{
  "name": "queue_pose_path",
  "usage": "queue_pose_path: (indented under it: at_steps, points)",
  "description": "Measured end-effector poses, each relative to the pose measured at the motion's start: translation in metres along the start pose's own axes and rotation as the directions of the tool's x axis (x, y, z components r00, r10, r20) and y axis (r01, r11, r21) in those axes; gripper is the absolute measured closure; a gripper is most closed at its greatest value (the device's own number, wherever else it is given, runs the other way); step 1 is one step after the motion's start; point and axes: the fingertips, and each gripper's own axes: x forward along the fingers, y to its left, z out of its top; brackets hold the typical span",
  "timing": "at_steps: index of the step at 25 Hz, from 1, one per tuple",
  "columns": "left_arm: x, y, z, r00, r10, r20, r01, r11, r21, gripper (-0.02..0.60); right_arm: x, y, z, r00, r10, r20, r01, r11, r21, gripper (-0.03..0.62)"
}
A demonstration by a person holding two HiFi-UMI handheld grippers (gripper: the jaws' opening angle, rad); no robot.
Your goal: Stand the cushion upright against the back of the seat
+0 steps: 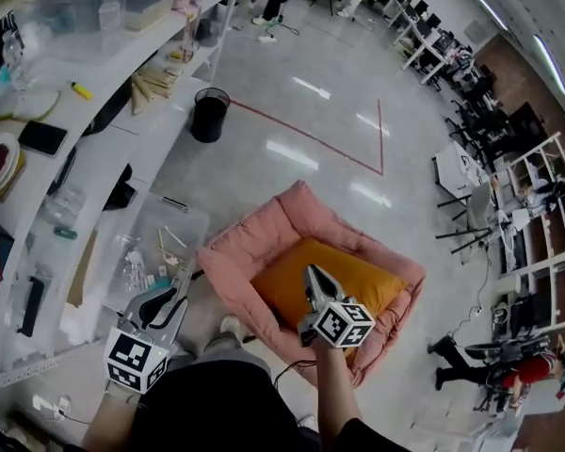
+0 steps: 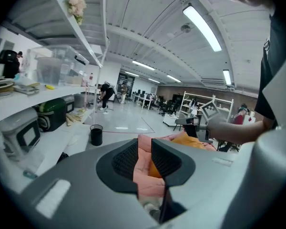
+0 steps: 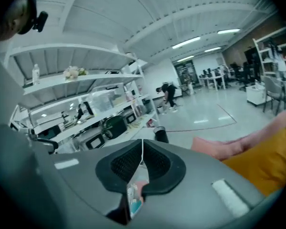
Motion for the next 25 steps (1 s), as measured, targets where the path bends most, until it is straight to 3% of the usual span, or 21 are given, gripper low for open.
queue_pose_path:
  at_steps: [3,5,8,11,14,19,25]
  points:
    - [-0.035,0.026,0.001,0.995,0.094,0.040,-0.092,0.995,-0.036,0.486,0.032,0.077,0.011,0.987,0.159,-0.005,-0.159,0.979,-0.131,0.591]
    - [-0.058,0.042,0.000,0.985,0.162,0.066,-0.158,0.985,-0.065,0.497,0.049,0.132,0.015,0.960,0.281,-0.013,-0.279,0.942,-0.188,0.591]
    - [-0.087,0.058,-0.002,0.962,0.256,0.093,-0.247,0.964,-0.103,0.508,0.061,0.210,0.011,0.892,0.448,-0.053,-0.444,0.852,-0.279,0.591]
    - [-0.114,0.070,0.000,0.931,0.344,0.121,-0.327,0.935,-0.141,0.514,0.063,0.275,0.004,0.818,0.565,-0.106,-0.558,0.735,-0.385,0.591]
    - [-0.138,0.078,0.002,0.891,0.426,0.155,-0.398,0.899,-0.183,0.528,0.063,0.326,-0.002,0.740,0.655,-0.154,-0.648,0.633,-0.424,0.591]
    - [-0.167,0.087,0.010,0.817,0.547,0.181,-0.505,0.831,-0.233,0.556,0.062,0.385,-0.011,0.609,0.769,-0.195,-0.761,0.497,-0.417,0.591]
    - [-0.193,0.093,0.004,0.749,0.634,0.194,-0.581,0.769,-0.267,0.569,0.054,0.428,-0.027,0.496,0.830,-0.256,-0.835,0.376,-0.402,0.591]
